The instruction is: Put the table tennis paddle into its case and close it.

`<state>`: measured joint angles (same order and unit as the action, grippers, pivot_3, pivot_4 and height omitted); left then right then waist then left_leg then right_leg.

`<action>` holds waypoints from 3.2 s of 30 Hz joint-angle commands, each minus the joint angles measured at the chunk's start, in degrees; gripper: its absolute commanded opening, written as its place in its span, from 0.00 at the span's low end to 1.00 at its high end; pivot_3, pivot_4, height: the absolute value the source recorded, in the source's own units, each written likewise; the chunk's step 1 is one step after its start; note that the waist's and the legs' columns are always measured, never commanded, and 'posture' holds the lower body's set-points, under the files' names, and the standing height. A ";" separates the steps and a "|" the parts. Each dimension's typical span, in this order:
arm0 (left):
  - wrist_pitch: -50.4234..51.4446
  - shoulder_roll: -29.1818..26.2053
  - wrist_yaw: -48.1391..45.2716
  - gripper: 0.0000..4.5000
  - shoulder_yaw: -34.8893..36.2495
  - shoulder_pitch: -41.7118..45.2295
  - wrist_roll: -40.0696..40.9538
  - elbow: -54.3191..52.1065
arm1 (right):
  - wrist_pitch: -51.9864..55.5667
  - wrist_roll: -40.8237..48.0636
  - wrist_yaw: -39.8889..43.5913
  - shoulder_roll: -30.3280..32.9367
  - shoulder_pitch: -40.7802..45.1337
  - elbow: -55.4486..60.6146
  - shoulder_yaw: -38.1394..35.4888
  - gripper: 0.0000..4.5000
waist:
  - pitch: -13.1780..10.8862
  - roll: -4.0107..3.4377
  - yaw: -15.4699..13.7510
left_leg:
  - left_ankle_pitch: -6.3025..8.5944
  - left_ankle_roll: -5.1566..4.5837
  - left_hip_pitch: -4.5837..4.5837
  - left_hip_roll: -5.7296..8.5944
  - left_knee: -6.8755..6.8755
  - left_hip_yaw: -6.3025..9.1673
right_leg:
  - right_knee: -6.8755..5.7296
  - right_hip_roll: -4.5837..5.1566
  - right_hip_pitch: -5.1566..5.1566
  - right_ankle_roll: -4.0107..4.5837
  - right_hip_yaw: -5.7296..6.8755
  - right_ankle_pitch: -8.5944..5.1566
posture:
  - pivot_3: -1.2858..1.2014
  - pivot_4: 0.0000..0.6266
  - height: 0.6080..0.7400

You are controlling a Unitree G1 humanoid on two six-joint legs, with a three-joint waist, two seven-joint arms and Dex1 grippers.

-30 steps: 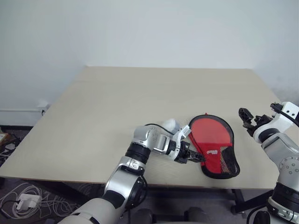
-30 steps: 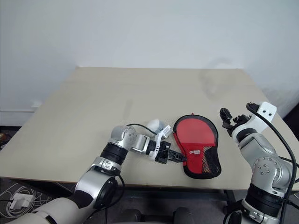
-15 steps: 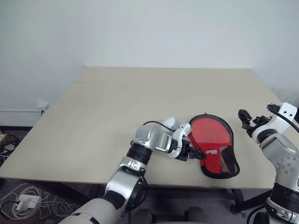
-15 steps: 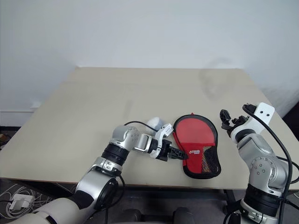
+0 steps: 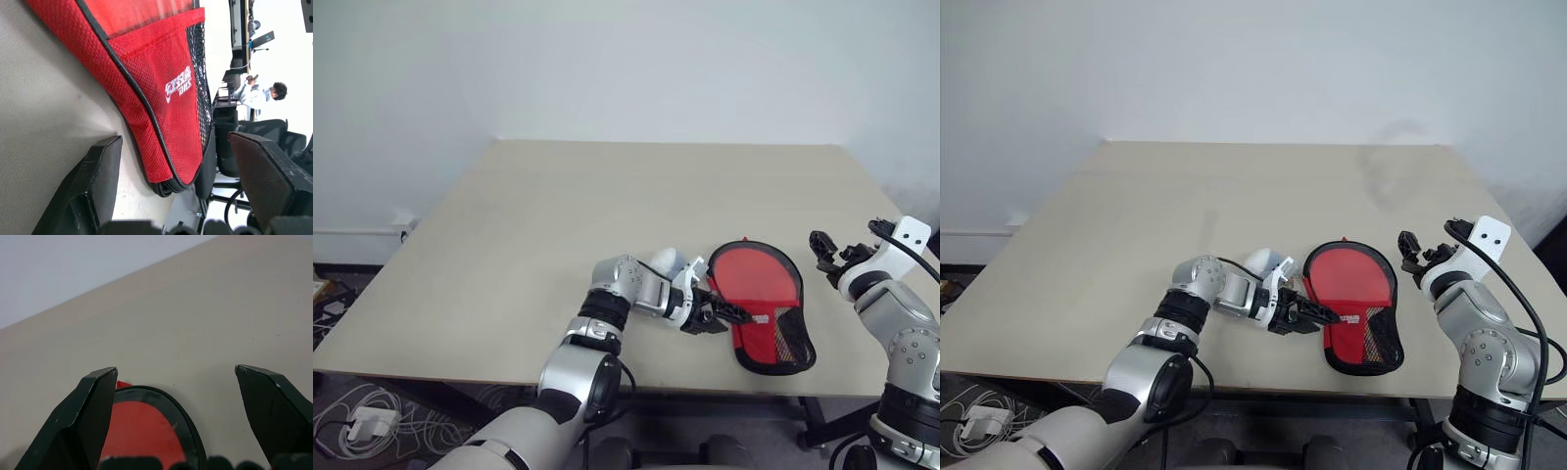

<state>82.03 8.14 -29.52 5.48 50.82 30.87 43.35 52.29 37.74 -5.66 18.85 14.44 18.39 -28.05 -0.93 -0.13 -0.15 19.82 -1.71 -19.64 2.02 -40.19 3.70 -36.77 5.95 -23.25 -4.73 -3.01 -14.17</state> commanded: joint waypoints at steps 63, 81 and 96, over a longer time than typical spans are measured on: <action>10.47 -21.60 -1.41 0.00 -34.40 -0.24 35.66 -10.19 | -2.00 -3.02 0.07 -1.49 -0.74 2.73 1.33 0.93 | -0.01 -0.09 1.01 | -0.03 0.06 -0.07 0.04 0.11 0.05 | -0.03 0.05 -0.24 0.00 -0.14 0.00 | 0.52 0.00 0.82; 10.47 -19.34 21.25 0.00 -27.18 -8.24 48.71 -22.58 | -1.83 -5.09 1.21 -1.17 -0.64 2.18 3.67 0.93 | -0.01 -0.09 1.01 | -0.04 0.07 -0.07 0.06 0.10 0.02 | -0.01 0.04 -0.21 0.00 -0.16 0.00 | 0.52 0.00 0.82; 10.47 -20.60 28.80 0.64 -22.54 -9.10 52.99 -22.45 | -1.91 -6.54 2.65 -0.57 0.39 0.89 4.51 0.93 | -0.01 -0.09 0.88 | -0.05 0.09 -0.07 0.07 0.10 0.03 | 0.00 0.02 -0.19 0.01 -0.15 0.00 | 0.52 0.00 0.82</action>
<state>92.14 -13.20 -1.53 -18.88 41.32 82.11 21.65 51.31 31.47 -3.55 17.39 13.16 18.27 -23.35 -0.94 -0.22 0.73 19.77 -1.62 -19.71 2.10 -40.10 3.73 -36.78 5.97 -23.44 -4.72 -3.16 -14.17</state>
